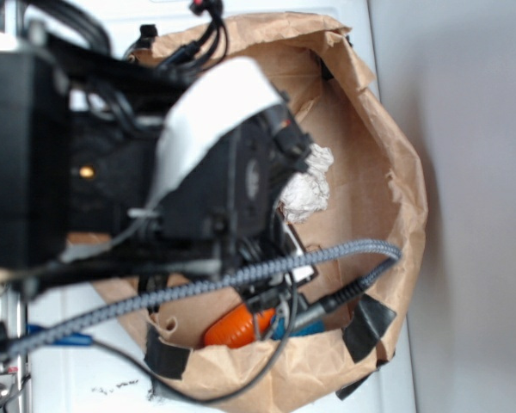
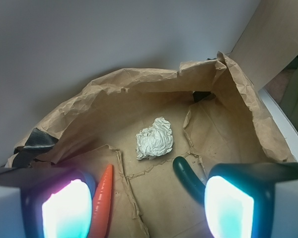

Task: Grab the white paper.

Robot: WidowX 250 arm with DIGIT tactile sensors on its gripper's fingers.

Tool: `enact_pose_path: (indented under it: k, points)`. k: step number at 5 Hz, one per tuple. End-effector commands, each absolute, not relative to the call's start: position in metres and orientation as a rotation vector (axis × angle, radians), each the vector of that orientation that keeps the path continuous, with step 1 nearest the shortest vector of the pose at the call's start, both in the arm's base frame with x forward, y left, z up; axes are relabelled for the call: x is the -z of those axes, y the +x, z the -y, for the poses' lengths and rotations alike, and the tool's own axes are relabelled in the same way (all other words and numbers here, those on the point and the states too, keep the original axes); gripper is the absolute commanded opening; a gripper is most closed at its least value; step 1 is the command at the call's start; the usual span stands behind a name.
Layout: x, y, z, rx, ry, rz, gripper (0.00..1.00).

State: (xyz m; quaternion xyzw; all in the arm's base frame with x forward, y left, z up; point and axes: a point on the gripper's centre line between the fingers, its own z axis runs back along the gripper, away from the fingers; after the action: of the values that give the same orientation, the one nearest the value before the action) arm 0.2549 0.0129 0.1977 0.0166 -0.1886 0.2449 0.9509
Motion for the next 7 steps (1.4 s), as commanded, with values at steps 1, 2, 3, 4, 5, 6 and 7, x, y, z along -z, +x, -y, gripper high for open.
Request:
enact_pose_path:
  k: [1, 2, 3, 4, 5, 6, 7]
  points:
    - [-0.182, 0.257, -0.019, -0.509, 0.033, 0.375, 1.0]
    - [-0.159, 0.253, -0.015, -0.416, 0.06, 0.312, 1.0]
    - [-0.138, 0.258, -0.016, -0.332, 0.011, 0.249, 1.0]
    - [-0.111, 0.281, -0.023, -0.421, 0.035, 0.24, 1.0]
    - [-0.1, 0.303, -0.029, -0.516, 0.046, 0.245, 1.0]
    - [-0.1, 0.31, -0.035, -0.56, 0.06, 0.27, 1.0]
    - [-0.098, 0.322, -0.043, -0.616, 0.075, 0.29, 1.0]
